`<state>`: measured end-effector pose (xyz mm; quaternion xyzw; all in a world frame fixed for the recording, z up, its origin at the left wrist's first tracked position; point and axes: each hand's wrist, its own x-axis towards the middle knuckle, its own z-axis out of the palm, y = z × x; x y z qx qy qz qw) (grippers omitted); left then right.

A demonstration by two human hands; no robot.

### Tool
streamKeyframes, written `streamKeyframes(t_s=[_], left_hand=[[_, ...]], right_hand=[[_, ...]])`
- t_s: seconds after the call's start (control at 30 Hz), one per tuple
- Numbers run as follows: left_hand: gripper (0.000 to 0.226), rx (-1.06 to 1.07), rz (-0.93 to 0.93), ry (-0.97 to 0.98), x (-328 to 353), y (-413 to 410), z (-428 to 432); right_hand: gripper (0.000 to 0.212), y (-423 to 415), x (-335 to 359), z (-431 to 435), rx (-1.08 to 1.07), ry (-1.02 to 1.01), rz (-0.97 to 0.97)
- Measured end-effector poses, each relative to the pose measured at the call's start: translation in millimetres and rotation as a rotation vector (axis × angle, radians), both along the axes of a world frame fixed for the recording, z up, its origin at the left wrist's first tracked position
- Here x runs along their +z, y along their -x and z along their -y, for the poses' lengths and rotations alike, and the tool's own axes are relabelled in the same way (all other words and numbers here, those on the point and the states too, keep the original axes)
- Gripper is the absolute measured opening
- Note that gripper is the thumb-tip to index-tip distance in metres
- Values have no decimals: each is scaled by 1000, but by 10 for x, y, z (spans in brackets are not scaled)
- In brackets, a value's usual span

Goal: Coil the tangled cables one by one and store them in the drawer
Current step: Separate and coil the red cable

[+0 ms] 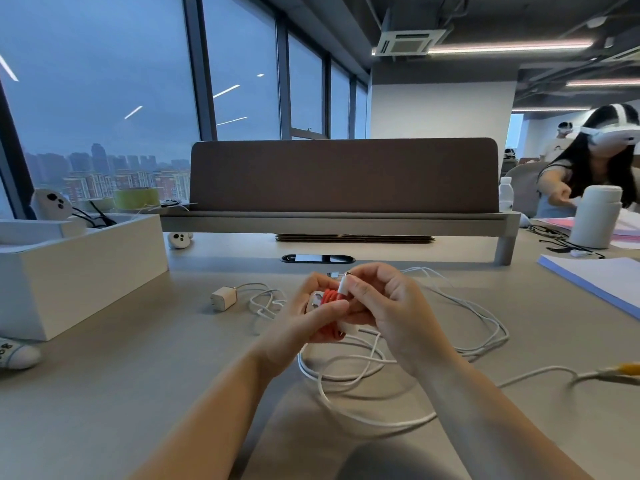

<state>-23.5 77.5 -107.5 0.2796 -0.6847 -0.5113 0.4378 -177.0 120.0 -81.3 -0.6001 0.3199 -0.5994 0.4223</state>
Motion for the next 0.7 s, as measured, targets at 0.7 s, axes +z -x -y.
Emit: streamKeyframes(t_s=[0.7], left_hand=[[40,13,-3,-37,19,-18,-23]], right_hand=[[21,119,1,126,28,-281,61]])
